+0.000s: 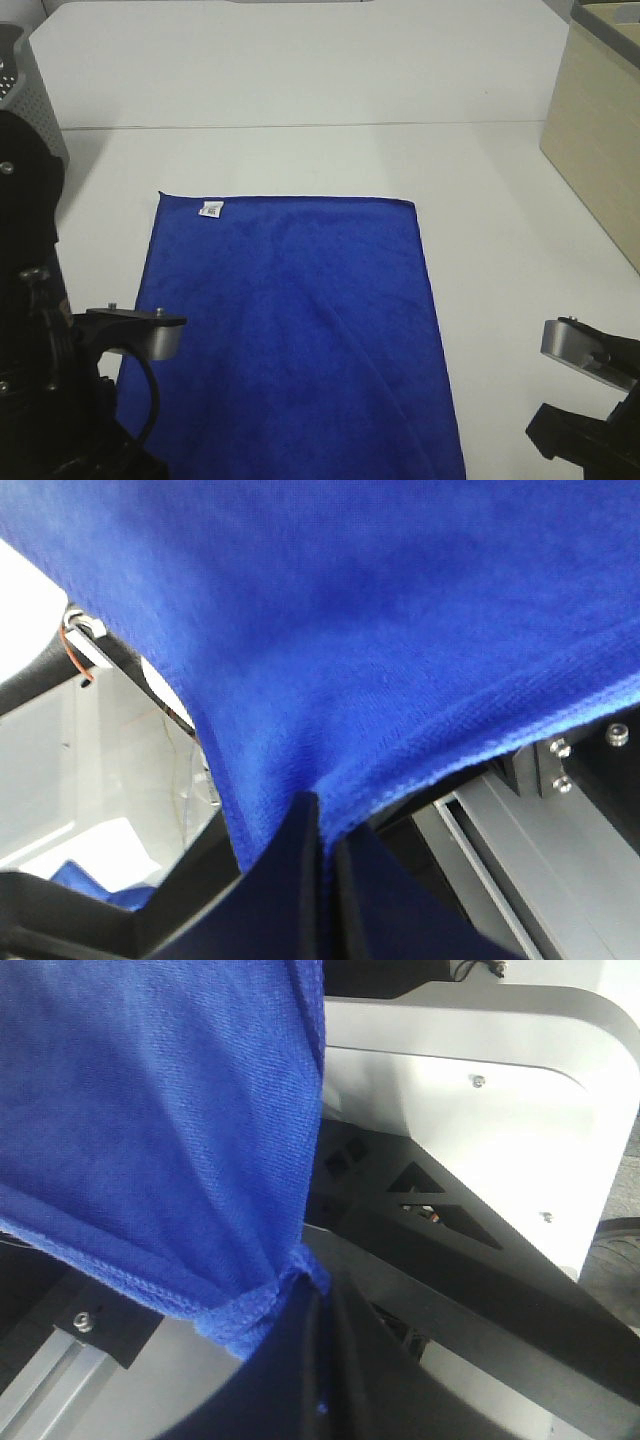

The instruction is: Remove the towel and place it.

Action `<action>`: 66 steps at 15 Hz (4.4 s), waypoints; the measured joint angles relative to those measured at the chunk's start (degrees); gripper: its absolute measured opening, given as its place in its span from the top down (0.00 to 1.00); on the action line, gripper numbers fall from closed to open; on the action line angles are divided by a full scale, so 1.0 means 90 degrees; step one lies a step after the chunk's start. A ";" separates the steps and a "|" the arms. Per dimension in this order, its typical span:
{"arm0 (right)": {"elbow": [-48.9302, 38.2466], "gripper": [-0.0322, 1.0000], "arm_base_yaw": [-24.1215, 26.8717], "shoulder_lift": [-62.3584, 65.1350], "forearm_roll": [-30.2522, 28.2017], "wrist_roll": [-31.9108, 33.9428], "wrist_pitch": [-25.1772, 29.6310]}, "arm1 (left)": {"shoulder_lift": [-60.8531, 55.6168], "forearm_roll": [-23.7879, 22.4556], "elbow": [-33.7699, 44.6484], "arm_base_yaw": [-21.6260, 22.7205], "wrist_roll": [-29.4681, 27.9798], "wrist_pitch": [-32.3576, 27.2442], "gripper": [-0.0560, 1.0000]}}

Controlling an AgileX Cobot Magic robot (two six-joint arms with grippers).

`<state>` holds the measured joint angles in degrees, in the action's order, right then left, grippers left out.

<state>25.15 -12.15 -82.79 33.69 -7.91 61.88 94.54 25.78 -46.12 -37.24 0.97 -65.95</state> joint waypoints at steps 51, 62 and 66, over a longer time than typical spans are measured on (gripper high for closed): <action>0.9416 0.49 0.0789 -0.5532 -0.0401 -0.0700 0.0484 | 0.4183 -0.0656 -0.6672 0.3457 0.0713 0.0618 0.34; 0.9416 0.49 0.0758 -0.6226 -0.0376 -0.0923 0.0146 | 0.4794 -0.0325 -0.6704 0.3794 0.1305 0.1070 0.34; 0.9416 0.49 0.0643 -0.6430 -0.0516 -0.0942 0.0140 | 0.4947 0.0051 -0.6729 0.3801 0.1649 0.1216 0.34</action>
<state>109.89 -6.36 -140.66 29.05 -16.39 63.14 139.06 26.24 -106.68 -3.04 15.81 -55.00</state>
